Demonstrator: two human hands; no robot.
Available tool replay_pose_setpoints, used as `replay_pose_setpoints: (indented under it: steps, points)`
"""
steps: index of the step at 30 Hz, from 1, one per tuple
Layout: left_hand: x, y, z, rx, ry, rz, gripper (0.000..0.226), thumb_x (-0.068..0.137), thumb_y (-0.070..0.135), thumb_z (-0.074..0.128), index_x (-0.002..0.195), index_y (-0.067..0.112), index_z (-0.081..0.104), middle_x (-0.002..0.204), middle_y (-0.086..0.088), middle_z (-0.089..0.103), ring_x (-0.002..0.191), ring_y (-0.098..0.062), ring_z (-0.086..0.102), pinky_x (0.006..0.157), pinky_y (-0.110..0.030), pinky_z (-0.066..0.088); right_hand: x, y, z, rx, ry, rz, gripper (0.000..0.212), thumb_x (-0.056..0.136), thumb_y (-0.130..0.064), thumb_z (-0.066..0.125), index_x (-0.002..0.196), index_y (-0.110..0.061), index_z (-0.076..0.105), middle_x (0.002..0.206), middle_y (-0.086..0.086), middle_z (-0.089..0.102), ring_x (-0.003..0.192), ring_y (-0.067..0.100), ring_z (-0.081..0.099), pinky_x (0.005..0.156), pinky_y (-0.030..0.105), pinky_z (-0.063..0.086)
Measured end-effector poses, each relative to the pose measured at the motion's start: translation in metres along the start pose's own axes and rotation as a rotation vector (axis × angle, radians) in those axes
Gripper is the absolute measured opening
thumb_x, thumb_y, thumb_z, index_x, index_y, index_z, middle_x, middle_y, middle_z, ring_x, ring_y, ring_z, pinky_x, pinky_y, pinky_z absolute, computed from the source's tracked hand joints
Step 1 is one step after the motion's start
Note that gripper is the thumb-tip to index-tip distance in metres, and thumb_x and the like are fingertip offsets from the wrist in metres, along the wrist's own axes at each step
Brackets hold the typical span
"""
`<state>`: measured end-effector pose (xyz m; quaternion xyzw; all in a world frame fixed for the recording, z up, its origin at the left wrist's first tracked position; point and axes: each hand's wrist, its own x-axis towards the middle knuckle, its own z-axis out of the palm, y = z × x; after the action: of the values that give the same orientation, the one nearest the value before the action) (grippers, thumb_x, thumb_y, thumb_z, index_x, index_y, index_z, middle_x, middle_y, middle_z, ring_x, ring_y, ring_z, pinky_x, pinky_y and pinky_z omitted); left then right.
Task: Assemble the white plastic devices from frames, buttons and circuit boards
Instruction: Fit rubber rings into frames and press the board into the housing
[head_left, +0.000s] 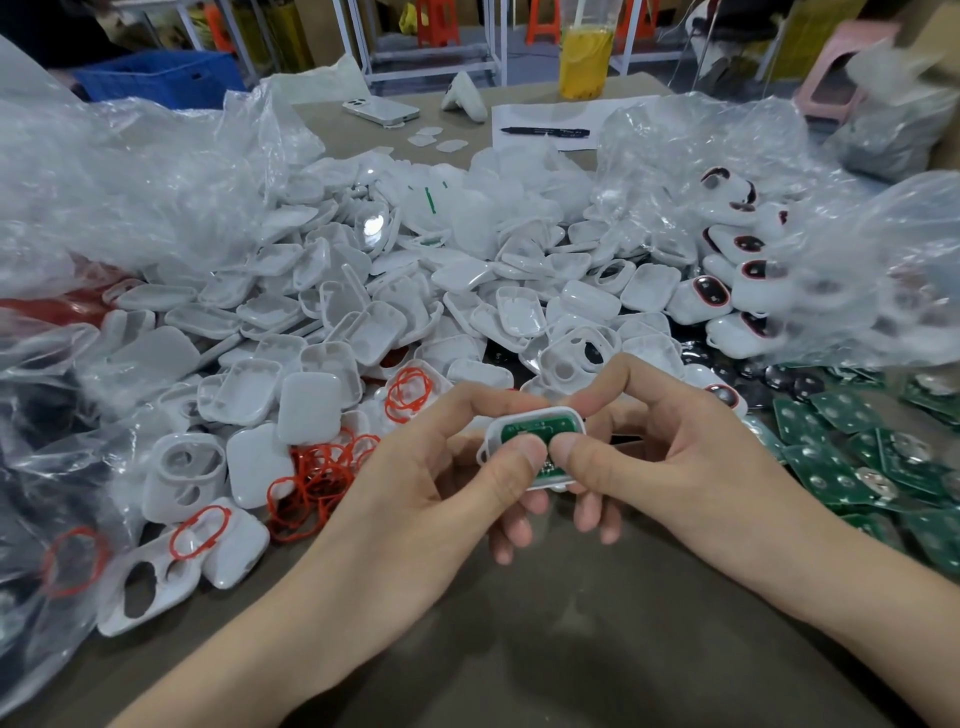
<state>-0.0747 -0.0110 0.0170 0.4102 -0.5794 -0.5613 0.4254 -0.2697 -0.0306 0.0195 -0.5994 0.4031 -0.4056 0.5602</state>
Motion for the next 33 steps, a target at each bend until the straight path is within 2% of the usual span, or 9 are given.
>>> replay_pose_setpoints:
  steps: [6,11,13,15,18,21,25,28,33]
  points:
    - [-0.001,0.002,0.0,0.012,0.003,0.007,0.018,0.088,0.028,0.063,0.104,0.03,0.072,0.07,-0.003,0.068,0.058,-0.013,0.063,0.055,-0.023,0.052,0.0,0.0,0.0,0.001,0.002,-0.002,0.015,0.087,-0.014,0.075,0.085,-0.022,0.062,0.069,0.004,0.066,0.052,0.02,0.066,0.052,0.027,0.055]
    - [-0.001,-0.001,-0.001,0.044,0.001,0.04,0.016,0.094,0.028,0.064,0.108,0.031,0.072,0.073,-0.004,0.069,0.06,-0.013,0.065,0.056,-0.023,0.053,0.001,-0.001,-0.001,0.008,-0.005,-0.003,0.013,0.084,-0.018,0.075,0.083,-0.021,0.062,0.067,0.002,0.065,0.051,0.02,0.065,0.053,0.026,0.054]
    - [-0.003,-0.004,-0.001,0.181,0.029,0.1,0.02,0.095,0.033,0.063,0.114,0.038,0.069,0.08,0.001,0.072,0.064,-0.012,0.067,0.059,-0.025,0.056,0.001,-0.001,-0.003,0.012,-0.021,-0.009,0.015,0.087,-0.013,0.073,0.083,-0.022,0.062,0.065,0.002,0.065,0.05,0.019,0.065,0.052,0.025,0.053]
    - [-0.004,-0.006,-0.004,0.462,0.088,0.197,0.029,0.095,0.045,0.063,0.123,0.047,0.06,0.095,0.01,0.072,0.076,-0.011,0.07,0.067,-0.026,0.057,0.002,-0.001,-0.005,0.024,-0.019,0.002,0.016,0.088,-0.012,0.074,0.084,-0.021,0.061,0.065,0.004,0.065,0.05,0.02,0.064,0.051,0.025,0.053]
    - [-0.004,-0.004,-0.007,0.777,0.086,0.437,0.029,0.095,0.041,0.062,0.123,0.036,0.059,0.119,0.015,0.06,0.102,-0.007,0.064,0.08,-0.017,0.05,0.003,-0.001,-0.008,0.082,0.0,0.029,0.015,0.083,-0.021,0.077,0.081,-0.021,0.063,0.064,0.005,0.063,0.05,0.022,0.064,0.049,0.026,0.052]
    - [-0.002,-0.004,-0.01,0.928,0.033,0.577,0.027,0.095,0.036,0.064,0.121,0.029,0.06,0.131,0.007,0.052,0.114,-0.011,0.059,0.089,-0.023,0.047,0.004,0.001,-0.01,0.141,-0.018,0.05,0.01,0.08,-0.019,0.073,0.078,-0.025,0.065,0.063,0.005,0.063,0.049,0.021,0.063,0.047,0.025,0.051]
    - [0.0,-0.004,-0.012,1.02,0.041,0.661,0.025,0.094,0.03,0.068,0.118,0.025,0.06,0.126,0.002,0.057,0.108,-0.02,0.06,0.087,-0.033,0.048,0.003,0.003,-0.013,0.184,-0.083,0.089,0.013,0.077,-0.024,0.079,0.08,-0.024,0.066,0.066,0.005,0.065,0.05,0.02,0.063,0.049,0.025,0.051]
    - [-0.001,-0.002,-0.014,1.06,0.029,0.685,0.02,0.094,0.029,0.07,0.112,0.023,0.066,0.121,0.001,0.061,0.105,-0.02,0.061,0.087,-0.036,0.049,0.001,0.005,-0.015,0.164,-0.133,0.1,0.015,0.076,-0.029,0.077,0.083,-0.023,0.065,0.069,0.004,0.066,0.053,0.021,0.065,0.051,0.026,0.052]
    - [-0.003,0.0,-0.012,1.063,0.037,0.612,0.016,0.087,0.029,0.076,0.098,0.019,0.072,0.112,0.005,0.064,0.098,-0.017,0.061,0.086,-0.035,0.048,0.001,0.007,-0.015,0.079,-0.151,0.112,0.017,0.079,-0.036,0.075,0.088,-0.025,0.067,0.071,0.006,0.068,0.056,0.023,0.068,0.051,0.027,0.053]
